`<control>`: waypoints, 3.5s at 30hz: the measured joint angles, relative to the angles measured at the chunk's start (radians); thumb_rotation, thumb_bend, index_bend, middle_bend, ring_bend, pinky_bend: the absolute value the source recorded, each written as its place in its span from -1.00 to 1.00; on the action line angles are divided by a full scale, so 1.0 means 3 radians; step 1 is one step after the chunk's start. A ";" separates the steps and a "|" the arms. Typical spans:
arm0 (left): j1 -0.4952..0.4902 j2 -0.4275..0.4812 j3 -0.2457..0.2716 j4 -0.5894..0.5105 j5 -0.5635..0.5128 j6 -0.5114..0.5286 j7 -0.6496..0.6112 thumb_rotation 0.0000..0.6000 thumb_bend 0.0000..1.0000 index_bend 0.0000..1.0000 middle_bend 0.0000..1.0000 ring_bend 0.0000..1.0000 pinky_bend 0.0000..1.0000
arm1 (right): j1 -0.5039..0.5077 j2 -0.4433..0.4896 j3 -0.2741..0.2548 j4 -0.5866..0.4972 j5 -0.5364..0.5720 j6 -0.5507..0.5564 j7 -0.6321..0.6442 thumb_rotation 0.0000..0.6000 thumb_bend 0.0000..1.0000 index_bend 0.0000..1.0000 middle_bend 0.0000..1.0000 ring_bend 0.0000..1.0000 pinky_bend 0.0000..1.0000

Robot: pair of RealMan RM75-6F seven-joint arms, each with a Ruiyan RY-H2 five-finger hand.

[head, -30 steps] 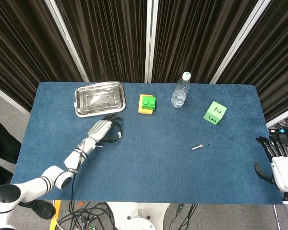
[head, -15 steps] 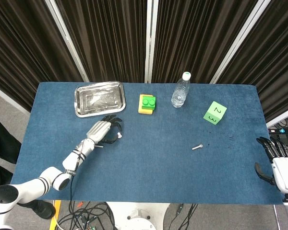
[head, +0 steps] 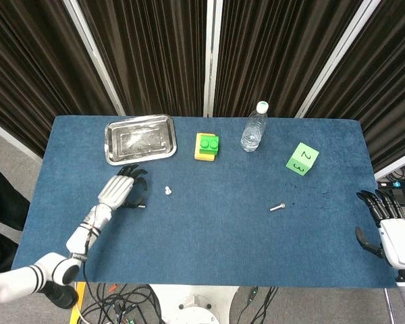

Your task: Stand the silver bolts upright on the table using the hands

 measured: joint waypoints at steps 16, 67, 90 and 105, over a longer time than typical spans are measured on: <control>0.0151 -0.0086 0.0045 -0.0406 -0.0550 0.0242 0.1418 1.00 -0.28 -0.02 -0.66 -1.00 -1.00 | -0.0006 0.0003 -0.0004 -0.0043 0.0012 0.0012 -0.0056 1.00 -0.31 -0.78 -0.76 -1.00 -1.00; 0.0091 -0.0072 -0.0194 -0.0650 -0.0759 0.0093 0.1258 1.00 -0.24 0.08 -0.68 -1.00 -1.00 | -0.0029 0.0029 -0.0002 -0.0069 0.0044 0.0025 -0.0062 1.00 -0.36 -0.78 -0.76 -1.00 -1.00; 0.0291 -0.0291 -0.0363 -0.0017 -0.0316 -0.0044 -0.0638 1.00 -0.21 0.04 -0.68 -1.00 -1.00 | -0.0050 0.0058 -0.0008 -0.0138 0.0021 0.0061 -0.0119 1.00 -0.36 -0.78 -0.76 -1.00 -1.00; 0.0444 -0.0569 -0.0309 0.0515 -0.0028 0.0195 -0.1099 1.00 -0.22 0.00 -0.68 -1.00 -1.00 | -0.0047 0.0055 -0.0003 -0.0129 0.0023 0.0057 -0.0109 1.00 -0.36 -0.78 -0.76 -1.00 -1.00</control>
